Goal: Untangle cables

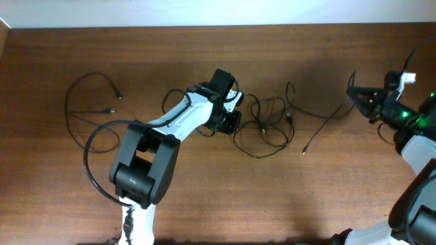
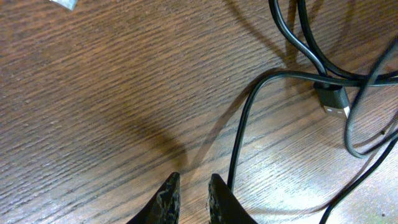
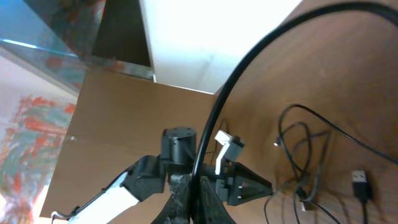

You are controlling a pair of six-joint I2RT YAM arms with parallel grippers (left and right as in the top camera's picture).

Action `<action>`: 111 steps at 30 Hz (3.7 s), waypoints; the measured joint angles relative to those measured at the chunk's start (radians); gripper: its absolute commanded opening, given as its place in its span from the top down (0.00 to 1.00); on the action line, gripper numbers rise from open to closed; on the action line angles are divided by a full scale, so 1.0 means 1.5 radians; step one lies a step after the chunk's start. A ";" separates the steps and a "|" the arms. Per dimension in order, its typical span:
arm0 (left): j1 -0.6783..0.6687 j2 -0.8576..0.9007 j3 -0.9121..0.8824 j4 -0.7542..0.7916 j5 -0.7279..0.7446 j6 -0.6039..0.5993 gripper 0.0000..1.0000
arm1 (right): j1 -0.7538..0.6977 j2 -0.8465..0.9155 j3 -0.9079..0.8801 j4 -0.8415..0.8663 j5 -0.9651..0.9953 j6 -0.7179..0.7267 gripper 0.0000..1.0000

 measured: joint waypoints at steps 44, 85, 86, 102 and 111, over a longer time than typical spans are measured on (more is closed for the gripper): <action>0.000 0.000 0.000 0.001 0.000 -0.002 0.82 | 0.283 -0.002 0.048 -0.522 0.717 -0.252 0.02; 0.000 0.000 0.000 0.003 0.000 -0.002 0.77 | 0.382 0.058 0.047 -0.381 0.601 -0.209 0.28; 0.000 0.000 0.000 0.004 0.000 -0.002 0.77 | 0.382 0.058 0.047 -0.377 0.608 -0.205 0.36; 0.002 0.000 0.000 0.015 -0.002 -0.002 0.78 | 0.381 -0.163 0.046 -0.484 0.618 -0.246 0.96; 0.018 0.000 0.000 0.008 -0.002 -0.002 0.74 | 0.381 -0.338 0.046 -0.672 0.510 -0.333 0.96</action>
